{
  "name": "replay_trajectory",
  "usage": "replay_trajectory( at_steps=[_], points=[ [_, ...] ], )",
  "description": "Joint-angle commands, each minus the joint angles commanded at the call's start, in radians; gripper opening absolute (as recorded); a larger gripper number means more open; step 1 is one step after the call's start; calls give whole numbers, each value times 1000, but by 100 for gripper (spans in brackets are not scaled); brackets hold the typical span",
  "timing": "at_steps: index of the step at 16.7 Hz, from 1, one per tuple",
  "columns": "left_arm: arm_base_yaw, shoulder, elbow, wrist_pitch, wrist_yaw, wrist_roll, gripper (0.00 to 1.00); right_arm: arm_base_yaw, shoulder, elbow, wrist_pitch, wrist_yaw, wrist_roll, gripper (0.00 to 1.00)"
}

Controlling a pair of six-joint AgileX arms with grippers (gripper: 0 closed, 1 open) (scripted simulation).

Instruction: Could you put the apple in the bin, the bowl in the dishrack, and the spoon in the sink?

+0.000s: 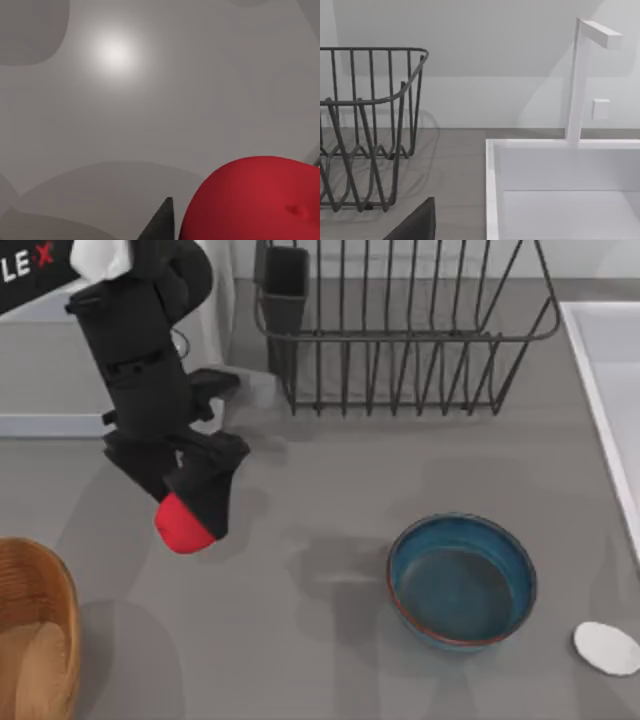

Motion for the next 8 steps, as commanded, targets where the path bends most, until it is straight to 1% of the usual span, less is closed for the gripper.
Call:
replay_trajectory(
  at_steps=[2,4,8],
  points=[
    [-21,-41,-35,-12,-66,-115,0,0,0,0,0,0,0,100],
    [-47,-95,-81,-25,-154,-272,0,0,0,0,0,0,0,100],
    [-109,-224,-197,-52,-393,-677,0,0,0,0,0,0,0,100]
  ],
)
